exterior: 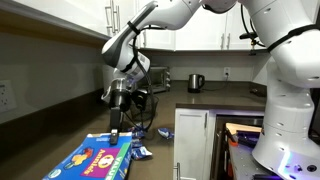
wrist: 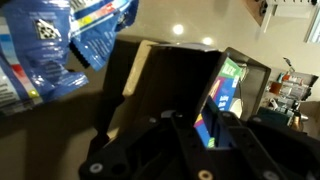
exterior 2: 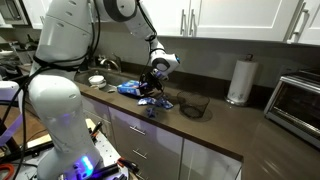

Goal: Put the box upright

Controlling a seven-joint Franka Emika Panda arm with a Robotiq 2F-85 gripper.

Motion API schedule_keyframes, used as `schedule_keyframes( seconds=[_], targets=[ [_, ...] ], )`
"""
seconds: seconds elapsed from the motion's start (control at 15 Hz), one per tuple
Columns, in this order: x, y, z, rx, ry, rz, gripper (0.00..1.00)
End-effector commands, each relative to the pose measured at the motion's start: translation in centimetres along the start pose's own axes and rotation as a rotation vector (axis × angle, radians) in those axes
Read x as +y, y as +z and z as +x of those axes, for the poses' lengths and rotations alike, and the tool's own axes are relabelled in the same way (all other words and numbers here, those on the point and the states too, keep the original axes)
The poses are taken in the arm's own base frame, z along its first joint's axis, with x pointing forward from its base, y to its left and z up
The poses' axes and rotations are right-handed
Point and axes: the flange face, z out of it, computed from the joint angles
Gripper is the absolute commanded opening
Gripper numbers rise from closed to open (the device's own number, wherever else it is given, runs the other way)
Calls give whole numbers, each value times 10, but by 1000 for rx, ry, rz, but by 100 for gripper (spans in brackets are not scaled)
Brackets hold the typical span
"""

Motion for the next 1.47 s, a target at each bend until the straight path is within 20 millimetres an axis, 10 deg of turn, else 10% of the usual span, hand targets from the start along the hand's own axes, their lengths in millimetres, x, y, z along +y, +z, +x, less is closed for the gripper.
schedule_keyframes(
  seconds=[0.0, 0.93, 1.4],
  targets=[
    [-28, 2, -11, 30, -41, -34, 0],
    [-74, -70, -28, 19, 61, -276, 0],
    [-106, -51, -22, -98, 200, -499, 0]
  ],
)
